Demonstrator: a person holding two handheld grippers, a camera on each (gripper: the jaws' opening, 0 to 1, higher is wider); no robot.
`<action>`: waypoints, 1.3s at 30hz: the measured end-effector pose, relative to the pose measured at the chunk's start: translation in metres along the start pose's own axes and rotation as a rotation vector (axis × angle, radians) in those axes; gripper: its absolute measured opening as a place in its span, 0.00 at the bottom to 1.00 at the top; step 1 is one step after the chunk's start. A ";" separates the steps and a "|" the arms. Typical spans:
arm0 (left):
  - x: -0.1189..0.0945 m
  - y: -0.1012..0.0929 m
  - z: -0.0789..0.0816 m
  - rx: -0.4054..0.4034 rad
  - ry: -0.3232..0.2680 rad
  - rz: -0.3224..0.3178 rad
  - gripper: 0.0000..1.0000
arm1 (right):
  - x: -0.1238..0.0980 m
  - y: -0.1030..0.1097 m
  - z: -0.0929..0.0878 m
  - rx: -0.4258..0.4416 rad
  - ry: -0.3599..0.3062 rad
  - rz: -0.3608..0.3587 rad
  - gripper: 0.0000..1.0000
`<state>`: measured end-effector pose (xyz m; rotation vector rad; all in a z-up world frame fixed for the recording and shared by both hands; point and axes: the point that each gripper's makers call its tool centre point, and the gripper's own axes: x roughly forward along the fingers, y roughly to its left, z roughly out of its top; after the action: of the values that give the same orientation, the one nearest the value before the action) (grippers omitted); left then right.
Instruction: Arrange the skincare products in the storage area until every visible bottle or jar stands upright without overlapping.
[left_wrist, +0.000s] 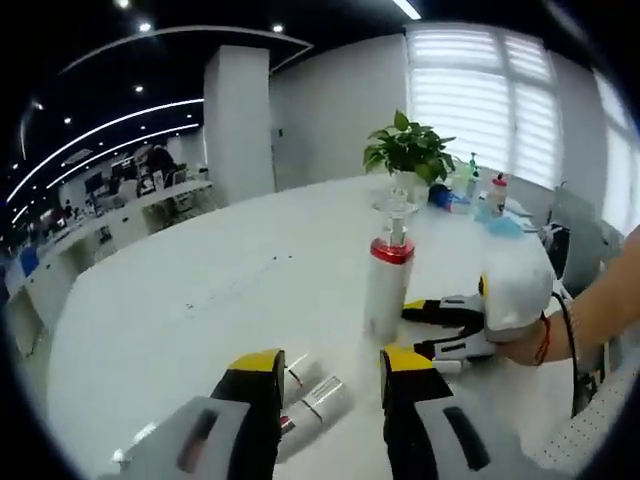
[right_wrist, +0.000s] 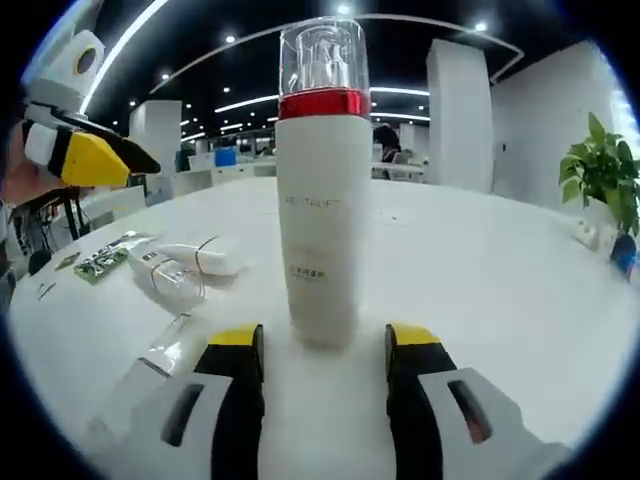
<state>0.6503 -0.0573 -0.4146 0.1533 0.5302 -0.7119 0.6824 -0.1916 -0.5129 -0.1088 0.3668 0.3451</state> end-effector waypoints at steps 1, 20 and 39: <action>-0.009 0.004 -0.001 -0.001 -0.012 0.019 0.39 | -0.001 0.001 -0.001 -0.004 0.009 0.009 0.49; -0.102 0.024 -0.050 -0.099 -0.115 0.177 0.40 | -0.025 -0.006 -0.017 0.034 0.163 -0.002 0.43; -0.135 0.052 -0.086 -0.191 -0.159 0.265 0.42 | -0.050 0.020 0.035 0.065 -0.002 0.010 0.39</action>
<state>0.5640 0.0868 -0.4220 -0.0128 0.4131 -0.4081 0.6435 -0.1824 -0.4629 -0.0431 0.3766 0.3426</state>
